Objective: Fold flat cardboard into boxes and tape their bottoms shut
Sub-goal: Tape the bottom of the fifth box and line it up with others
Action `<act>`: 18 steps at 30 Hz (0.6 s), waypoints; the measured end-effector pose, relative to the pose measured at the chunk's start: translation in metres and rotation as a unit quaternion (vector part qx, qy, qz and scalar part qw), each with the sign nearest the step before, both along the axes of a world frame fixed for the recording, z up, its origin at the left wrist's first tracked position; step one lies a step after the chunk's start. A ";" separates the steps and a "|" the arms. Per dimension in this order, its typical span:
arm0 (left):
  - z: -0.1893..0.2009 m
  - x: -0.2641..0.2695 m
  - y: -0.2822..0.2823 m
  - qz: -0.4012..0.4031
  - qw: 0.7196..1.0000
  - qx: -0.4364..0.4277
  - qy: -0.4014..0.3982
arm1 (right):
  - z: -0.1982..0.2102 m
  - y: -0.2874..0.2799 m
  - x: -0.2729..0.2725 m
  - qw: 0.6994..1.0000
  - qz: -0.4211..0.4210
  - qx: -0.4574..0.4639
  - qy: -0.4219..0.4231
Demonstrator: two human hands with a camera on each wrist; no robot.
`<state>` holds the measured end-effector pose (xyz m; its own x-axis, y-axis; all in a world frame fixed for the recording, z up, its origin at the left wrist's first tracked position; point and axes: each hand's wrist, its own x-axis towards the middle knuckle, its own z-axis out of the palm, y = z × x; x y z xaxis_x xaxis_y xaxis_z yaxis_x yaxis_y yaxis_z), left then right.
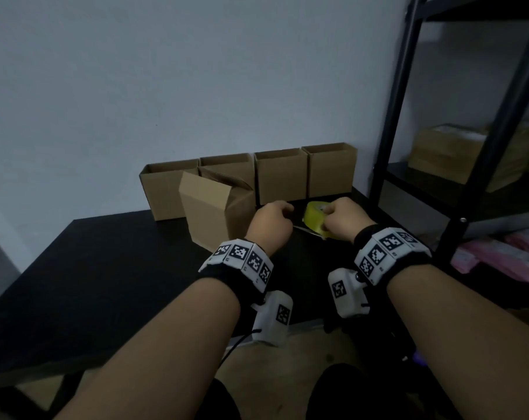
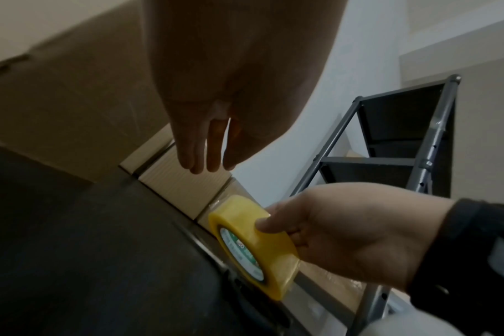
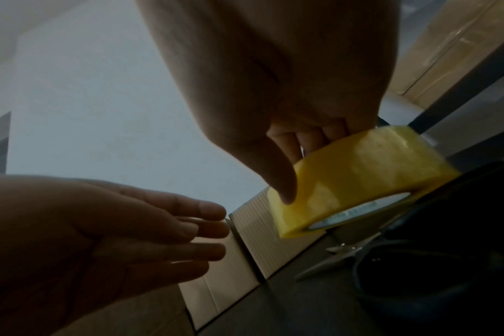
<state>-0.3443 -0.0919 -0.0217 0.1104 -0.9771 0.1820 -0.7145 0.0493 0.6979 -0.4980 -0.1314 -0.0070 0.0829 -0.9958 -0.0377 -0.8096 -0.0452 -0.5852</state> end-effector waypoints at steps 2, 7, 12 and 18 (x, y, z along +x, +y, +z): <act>0.006 0.000 0.001 -0.006 1.000 -0.016 0.000 | 0.002 0.003 0.001 0.999 -0.005 -0.017 -0.034; 0.032 0.002 0.005 0.005 0.997 -0.068 0.036 | 0.017 0.018 0.003 0.985 -0.017 -0.043 -0.166; 0.056 0.009 0.009 0.026 0.990 -0.125 0.057 | 0.033 0.032 0.011 0.961 -0.005 -0.059 -0.269; 0.072 0.019 0.014 0.055 0.985 -0.149 0.060 | 0.044 0.045 0.024 0.934 0.033 -0.088 -0.345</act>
